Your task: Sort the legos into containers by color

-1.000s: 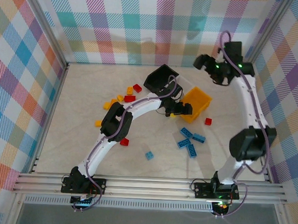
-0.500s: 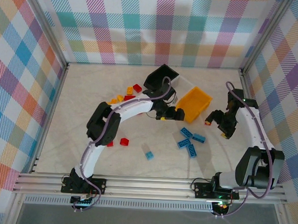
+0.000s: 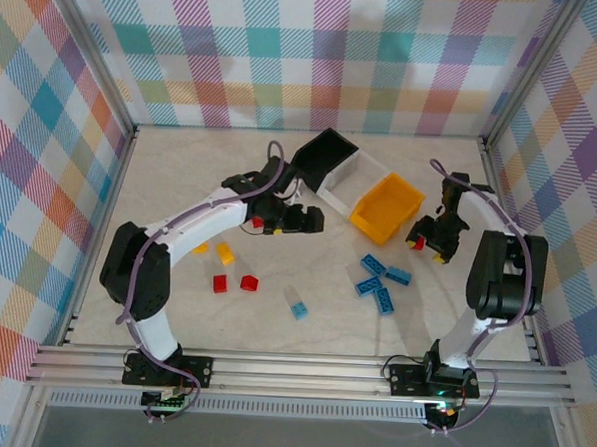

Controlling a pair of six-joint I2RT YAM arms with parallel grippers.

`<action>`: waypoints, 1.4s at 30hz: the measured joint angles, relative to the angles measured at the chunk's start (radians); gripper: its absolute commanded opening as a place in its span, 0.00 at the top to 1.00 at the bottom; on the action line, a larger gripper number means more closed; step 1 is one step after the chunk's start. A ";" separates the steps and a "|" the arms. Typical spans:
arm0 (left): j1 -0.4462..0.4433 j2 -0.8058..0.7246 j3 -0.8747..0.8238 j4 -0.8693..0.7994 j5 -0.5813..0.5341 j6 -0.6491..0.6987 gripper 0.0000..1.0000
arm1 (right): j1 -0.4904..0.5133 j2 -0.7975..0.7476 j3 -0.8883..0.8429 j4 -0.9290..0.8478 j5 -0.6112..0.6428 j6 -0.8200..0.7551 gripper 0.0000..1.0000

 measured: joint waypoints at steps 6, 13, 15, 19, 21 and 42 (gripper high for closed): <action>0.053 -0.014 -0.014 -0.025 -0.009 0.007 0.06 | 0.000 0.089 0.069 0.029 0.000 -0.039 0.34; 0.073 -0.014 -0.018 -0.027 -0.008 0.007 0.06 | 0.002 0.173 0.102 0.043 0.013 -0.065 0.45; 0.076 -0.014 -0.018 -0.027 -0.008 0.007 0.07 | 0.002 0.198 0.126 0.043 0.022 -0.074 0.49; 0.080 -0.014 -0.021 -0.030 -0.008 0.007 0.06 | 0.003 0.225 0.160 0.046 0.037 -0.083 0.54; 0.083 -0.015 -0.026 -0.030 -0.008 0.007 0.07 | 0.007 0.229 0.165 0.047 0.043 -0.085 0.57; 0.126 -0.065 -0.124 -0.048 -0.018 0.013 0.07 | 0.080 -0.089 0.290 -0.044 -0.069 0.029 0.68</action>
